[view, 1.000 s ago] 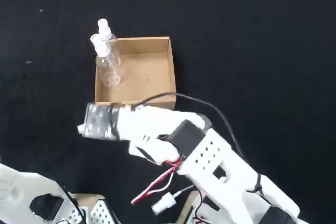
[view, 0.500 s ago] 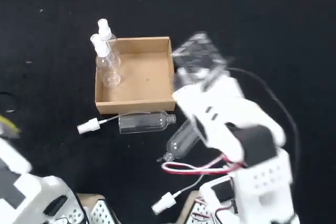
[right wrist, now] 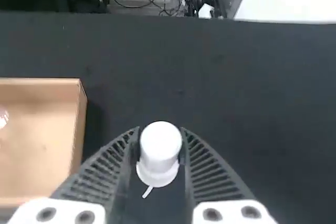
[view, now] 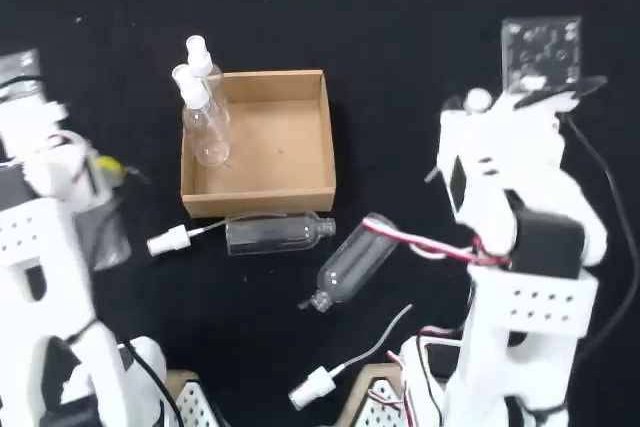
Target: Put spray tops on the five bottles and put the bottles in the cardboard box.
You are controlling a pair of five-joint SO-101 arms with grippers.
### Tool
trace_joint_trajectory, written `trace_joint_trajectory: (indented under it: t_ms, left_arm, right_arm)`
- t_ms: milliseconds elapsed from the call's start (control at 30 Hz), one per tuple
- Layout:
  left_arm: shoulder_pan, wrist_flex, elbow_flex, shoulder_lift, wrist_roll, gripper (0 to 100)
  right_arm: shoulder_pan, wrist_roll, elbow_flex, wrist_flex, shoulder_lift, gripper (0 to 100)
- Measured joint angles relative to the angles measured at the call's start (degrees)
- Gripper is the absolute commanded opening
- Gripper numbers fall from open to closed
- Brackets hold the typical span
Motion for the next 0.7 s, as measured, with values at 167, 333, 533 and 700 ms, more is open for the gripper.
trace_joint_trajectory:
  t_ms: [167, 333, 533, 700]
  left_arm:
    - [11.6, -1.1, 1.2, -5.1, 3.4, 3]
    - [17.0, -1.1, 5.6, -11.0, 4.6, 3]
    - [22.2, -3.8, 12.7, -21.7, 4.6, 3]
    - [24.8, -12.9, 23.7, -28.7, 4.7, 3]
  right_arm:
    - [0.0, -3.1, -5.5, -0.2, 1.6, 1.0]
    - [-6.0, -4.7, -6.8, -0.2, 1.6, 1.0]
    - [-15.3, -9.9, -9.2, -0.2, 1.6, 1.0]
    - [-20.2, -10.2, -15.6, -0.2, 1.6, 1.0]
